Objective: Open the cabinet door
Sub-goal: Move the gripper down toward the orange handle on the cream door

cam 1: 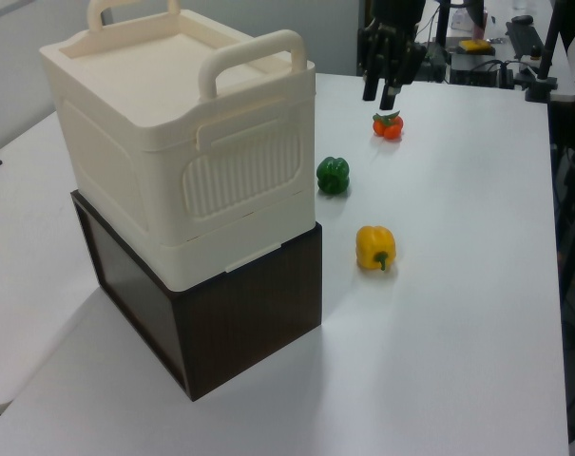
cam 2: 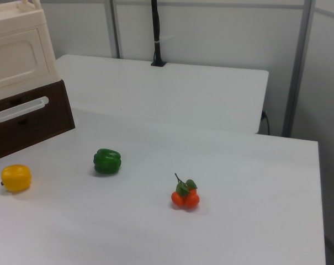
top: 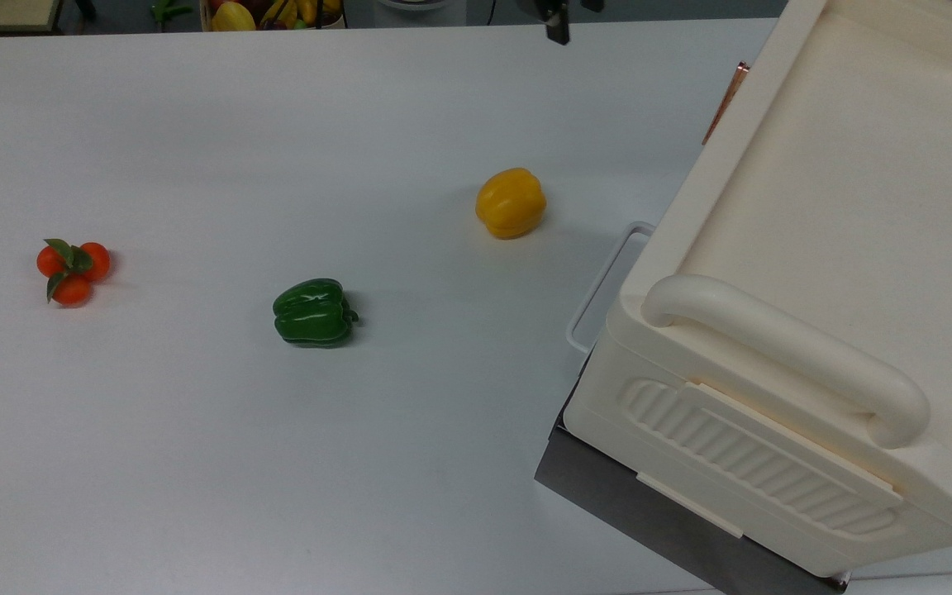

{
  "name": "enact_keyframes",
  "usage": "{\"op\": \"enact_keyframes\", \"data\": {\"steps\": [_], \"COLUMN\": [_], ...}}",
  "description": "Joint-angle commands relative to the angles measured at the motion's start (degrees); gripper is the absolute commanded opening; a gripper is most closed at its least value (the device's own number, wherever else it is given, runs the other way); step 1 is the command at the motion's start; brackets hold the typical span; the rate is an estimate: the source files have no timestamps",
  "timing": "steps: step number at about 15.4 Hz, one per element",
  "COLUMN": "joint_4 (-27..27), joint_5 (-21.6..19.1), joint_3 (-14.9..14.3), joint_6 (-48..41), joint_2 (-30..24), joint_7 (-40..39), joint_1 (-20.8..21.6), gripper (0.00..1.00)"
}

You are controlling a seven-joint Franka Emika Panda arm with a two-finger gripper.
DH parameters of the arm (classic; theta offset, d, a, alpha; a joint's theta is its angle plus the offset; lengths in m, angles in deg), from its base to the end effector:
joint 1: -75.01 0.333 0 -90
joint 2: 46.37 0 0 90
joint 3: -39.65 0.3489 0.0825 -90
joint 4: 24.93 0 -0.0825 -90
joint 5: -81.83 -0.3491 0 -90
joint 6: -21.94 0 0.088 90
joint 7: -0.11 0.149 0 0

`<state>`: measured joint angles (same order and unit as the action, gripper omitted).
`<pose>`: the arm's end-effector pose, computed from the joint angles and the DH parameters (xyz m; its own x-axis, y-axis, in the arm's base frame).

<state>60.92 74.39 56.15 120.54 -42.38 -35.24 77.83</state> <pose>0.5288 0.1972 0.6280 0.5773 0.7887 0.2114 0.8107 -0.5846 -0.0328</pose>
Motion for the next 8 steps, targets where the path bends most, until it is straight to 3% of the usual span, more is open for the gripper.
{"op": "enact_keyframes", "data": {"steps": [1, 8], "joint_4": [-3.7, -3.3], "joint_5": [-0.6, -2.8], "joint_3": [0.6, 3.4], "joint_6": [2.9, 15.5], "joint_2": [3.0, 6.0], "joint_7": [-4.8, -5.1], "joint_1": [1.3, 2.2], "gripper": [0.38, 0.33]}}
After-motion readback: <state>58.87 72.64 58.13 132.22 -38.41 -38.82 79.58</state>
